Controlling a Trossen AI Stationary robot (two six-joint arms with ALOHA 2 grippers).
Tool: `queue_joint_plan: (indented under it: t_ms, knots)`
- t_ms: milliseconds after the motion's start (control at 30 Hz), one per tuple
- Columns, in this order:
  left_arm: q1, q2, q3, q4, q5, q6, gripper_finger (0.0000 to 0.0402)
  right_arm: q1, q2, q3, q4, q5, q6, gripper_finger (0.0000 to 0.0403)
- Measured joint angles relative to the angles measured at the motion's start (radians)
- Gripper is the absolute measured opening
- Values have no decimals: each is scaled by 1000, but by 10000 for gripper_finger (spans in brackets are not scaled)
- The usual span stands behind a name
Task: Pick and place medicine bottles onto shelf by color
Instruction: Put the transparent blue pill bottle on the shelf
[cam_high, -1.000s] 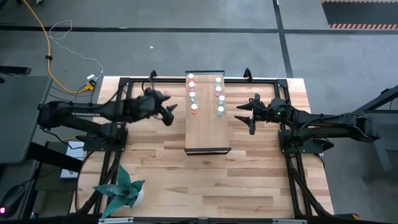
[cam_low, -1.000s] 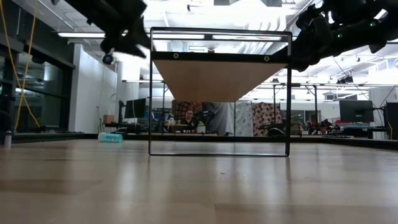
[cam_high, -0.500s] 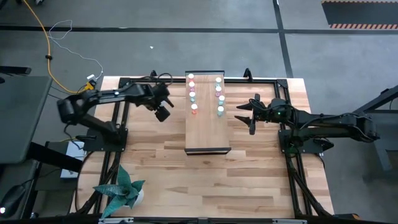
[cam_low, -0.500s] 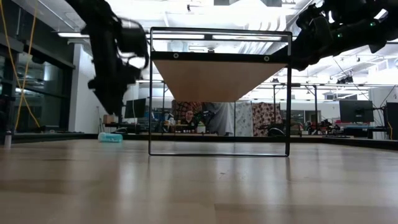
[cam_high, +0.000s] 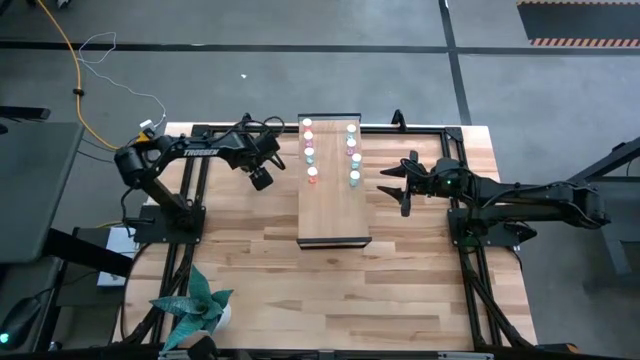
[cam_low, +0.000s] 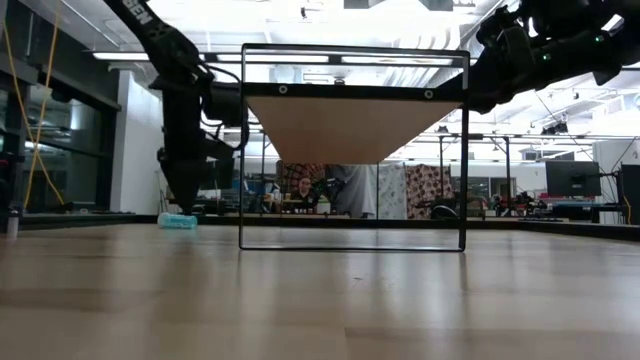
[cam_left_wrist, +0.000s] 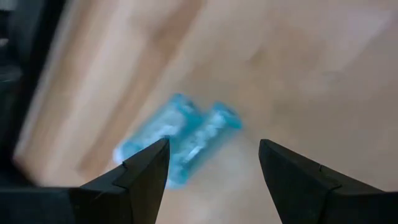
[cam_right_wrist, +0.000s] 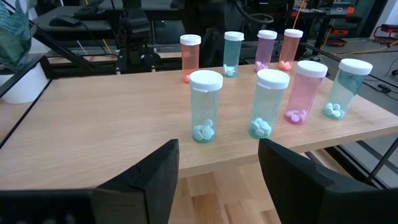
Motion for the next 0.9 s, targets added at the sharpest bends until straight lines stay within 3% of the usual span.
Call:
queue_joint_plan:
  t_ms: [100, 400, 900]
  knots:
    - [9, 33, 0, -17, 42, 32, 239, 0, 0, 0, 0, 0, 7, 213]
    - [17, 114, 4, 8, -70, 95, 239, 0, 0, 0, 0, 0, 7, 213]
    - [14, 8, 23, -127, -74, 91, 239, 0, 0, 0, -4, 23, 7, 213]
